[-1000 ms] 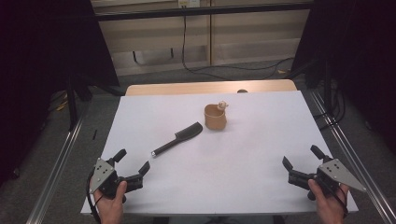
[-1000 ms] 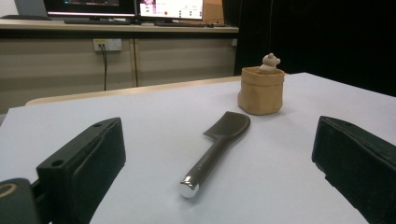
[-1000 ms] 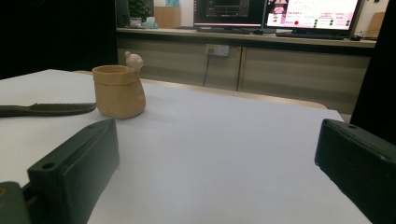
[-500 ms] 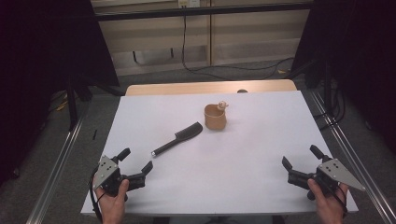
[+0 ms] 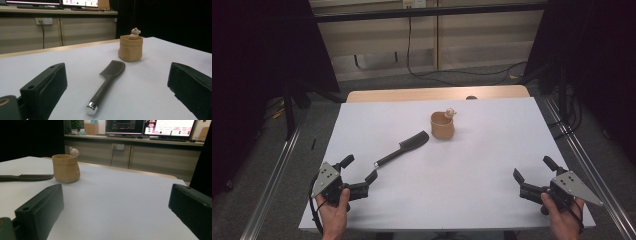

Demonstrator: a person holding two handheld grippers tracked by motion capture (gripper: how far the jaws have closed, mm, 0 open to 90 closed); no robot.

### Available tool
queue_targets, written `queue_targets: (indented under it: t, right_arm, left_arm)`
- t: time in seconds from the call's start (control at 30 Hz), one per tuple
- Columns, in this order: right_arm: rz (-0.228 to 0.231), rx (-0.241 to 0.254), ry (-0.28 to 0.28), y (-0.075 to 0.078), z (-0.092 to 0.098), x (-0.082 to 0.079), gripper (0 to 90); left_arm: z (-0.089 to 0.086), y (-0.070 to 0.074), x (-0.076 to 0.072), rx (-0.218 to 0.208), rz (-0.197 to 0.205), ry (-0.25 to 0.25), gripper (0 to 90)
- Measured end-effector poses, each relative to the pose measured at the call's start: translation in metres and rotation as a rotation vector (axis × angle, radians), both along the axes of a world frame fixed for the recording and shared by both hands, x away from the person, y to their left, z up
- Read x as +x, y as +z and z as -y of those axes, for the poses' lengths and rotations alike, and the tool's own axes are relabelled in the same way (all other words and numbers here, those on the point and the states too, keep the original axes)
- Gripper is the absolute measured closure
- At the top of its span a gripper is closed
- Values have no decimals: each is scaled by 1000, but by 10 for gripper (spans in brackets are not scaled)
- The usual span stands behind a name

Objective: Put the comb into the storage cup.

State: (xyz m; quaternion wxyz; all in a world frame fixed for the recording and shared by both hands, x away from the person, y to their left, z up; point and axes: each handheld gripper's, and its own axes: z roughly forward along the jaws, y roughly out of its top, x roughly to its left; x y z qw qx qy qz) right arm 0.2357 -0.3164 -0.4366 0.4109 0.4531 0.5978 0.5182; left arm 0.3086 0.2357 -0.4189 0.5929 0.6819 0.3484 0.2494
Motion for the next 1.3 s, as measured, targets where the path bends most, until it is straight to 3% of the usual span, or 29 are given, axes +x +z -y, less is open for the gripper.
queue_targets:
  t: [0.27,0.73,0.93,1.3]
  right_arm:
    - [-4,0,0,0,0,0,0]
    - [-3,-2,7,0,-1,1,0]
    - [-5,-3,9,0,-1,2,0]
    - [-7,-5,8,-1,-1,2,0]
  left_arm:
    - [3,4,9,12,7,-25,19]
    - [8,16,32,-9,20,-34,18]
    - [13,22,40,-22,51,-28,19]
    - [20,25,56,-20,47,-29,19]
